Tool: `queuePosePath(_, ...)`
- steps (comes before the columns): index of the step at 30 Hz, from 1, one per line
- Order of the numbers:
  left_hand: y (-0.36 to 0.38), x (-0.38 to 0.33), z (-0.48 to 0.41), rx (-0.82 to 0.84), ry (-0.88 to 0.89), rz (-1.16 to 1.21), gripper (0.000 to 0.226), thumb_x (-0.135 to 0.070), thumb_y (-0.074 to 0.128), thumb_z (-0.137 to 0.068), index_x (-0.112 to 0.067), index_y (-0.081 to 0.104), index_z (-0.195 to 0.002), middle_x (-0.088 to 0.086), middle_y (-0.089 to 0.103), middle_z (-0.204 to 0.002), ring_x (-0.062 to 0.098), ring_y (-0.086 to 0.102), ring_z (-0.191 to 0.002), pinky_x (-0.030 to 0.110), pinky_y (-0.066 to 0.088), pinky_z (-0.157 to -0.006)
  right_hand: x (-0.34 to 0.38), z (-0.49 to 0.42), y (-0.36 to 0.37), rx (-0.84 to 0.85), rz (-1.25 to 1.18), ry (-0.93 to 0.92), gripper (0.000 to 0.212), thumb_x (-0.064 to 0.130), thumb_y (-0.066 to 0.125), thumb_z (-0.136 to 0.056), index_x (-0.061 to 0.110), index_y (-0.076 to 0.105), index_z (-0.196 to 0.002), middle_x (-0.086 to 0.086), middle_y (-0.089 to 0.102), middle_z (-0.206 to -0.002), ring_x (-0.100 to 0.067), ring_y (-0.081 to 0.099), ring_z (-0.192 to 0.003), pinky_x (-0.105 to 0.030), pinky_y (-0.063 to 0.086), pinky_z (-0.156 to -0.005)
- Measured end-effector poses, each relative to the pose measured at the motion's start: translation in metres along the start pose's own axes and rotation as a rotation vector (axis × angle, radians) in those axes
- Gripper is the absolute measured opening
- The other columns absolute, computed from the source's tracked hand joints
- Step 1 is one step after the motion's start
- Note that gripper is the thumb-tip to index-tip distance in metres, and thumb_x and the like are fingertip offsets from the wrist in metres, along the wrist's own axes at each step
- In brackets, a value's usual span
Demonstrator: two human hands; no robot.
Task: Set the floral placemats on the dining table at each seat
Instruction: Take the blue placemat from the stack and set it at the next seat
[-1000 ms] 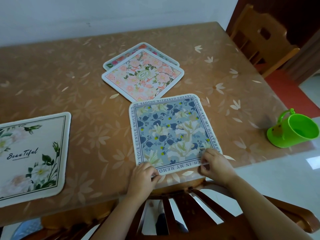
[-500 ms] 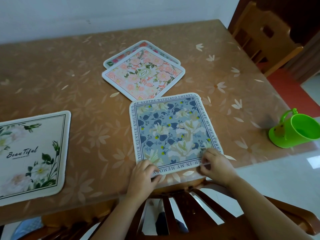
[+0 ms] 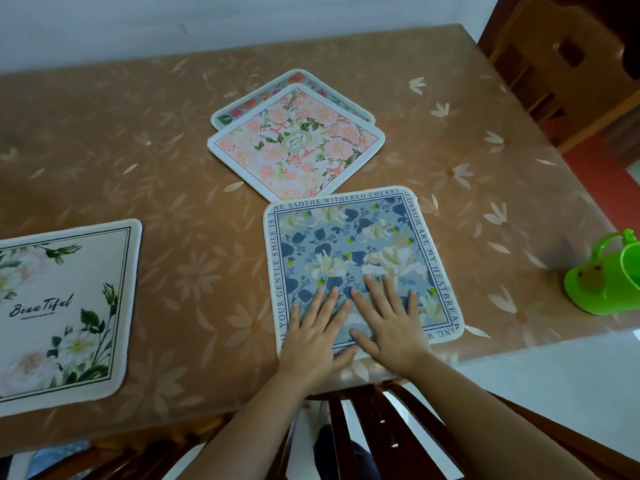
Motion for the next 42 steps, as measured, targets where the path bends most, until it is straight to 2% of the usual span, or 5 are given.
queuePosePath(5, 0.001, 0.009, -0.024, -0.023, -0.089, 0.008, 0.062, -0.056, 0.024, -0.087, -0.025, 0.024, -0.14, -0.001, 0.016, -0.151, 0.026, 0.007, -0.138, 0.061, 0.012, -0.104, -0.008, -0.043, -0.009, -0.034, -0.015, 0.0, 0.064, 0.064, 0.004, -0.081, 0.038, -0.017, -0.135, 0.004, -0.019, -0.149, -0.027, -0.025, -0.135, -0.061, -0.005, -0.107)
queuePosePath(12, -0.004, 0.038, -0.079, -0.073, -0.228, 0.036, 0.056, -0.047, 0.027, -0.091, -0.026, 0.018, -0.142, 0.003, 0.011, -0.153, 0.025, 0.002, -0.14, 0.061, 0.008, -0.106, -0.018, -0.096, -0.023, -0.137, -0.074, -0.004, 0.057, 0.049, 0.031, -0.092, 0.033, 0.009, -0.142, 0.004, 0.002, -0.154, -0.026, -0.008, -0.14, -0.063, -0.003, -0.106)
queuePosePath(23, -0.012, 0.068, -0.128, -0.16, -0.312, 0.018, 0.057, -0.043, 0.038, -0.09, -0.029, 0.017, -0.142, 0.002, 0.007, -0.154, 0.024, -0.001, -0.14, 0.061, 0.005, -0.106, -0.044, -0.161, -0.036, -0.192, -0.097, 0.153, 0.064, 0.06, 0.018, -0.087, 0.032, 0.002, -0.142, 0.007, -0.002, -0.155, -0.021, -0.009, -0.14, -0.061, -0.001, -0.108)
queuePosePath(38, 0.004, 0.037, -0.067, -0.1, -0.373, -0.028, 0.064, -0.056, 0.009, -0.086, -0.027, 0.001, -0.143, 0.004, -0.01, -0.152, 0.026, -0.01, -0.139, 0.057, 0.006, -0.108, -0.064, -0.053, -0.022, -0.215, -0.13, 0.3, 0.064, 0.058, 0.025, -0.089, 0.03, 0.002, -0.143, 0.002, -0.002, -0.155, -0.022, -0.008, -0.14, -0.06, 0.002, -0.109)
queuePosePath(42, 0.008, 0.023, -0.045, -0.055, -0.351, -0.03, 0.064, -0.056, 0.015, -0.088, -0.028, -0.009, -0.14, 0.003, -0.015, -0.151, 0.027, -0.019, -0.137, 0.057, 0.001, -0.108, -0.048, -0.023, -0.01, -0.179, -0.167, 0.351, 0.064, 0.061, 0.015, -0.087, 0.033, -0.004, -0.142, 0.001, -0.007, -0.154, -0.022, -0.014, -0.139, -0.058, -0.005, -0.108)
Point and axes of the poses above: each hand's wrist, its own z-axis away from the middle knuckle, its own y-axis out of the palm, x = y × z, the point moved 3 cm from there along -z, towards the middle knuckle
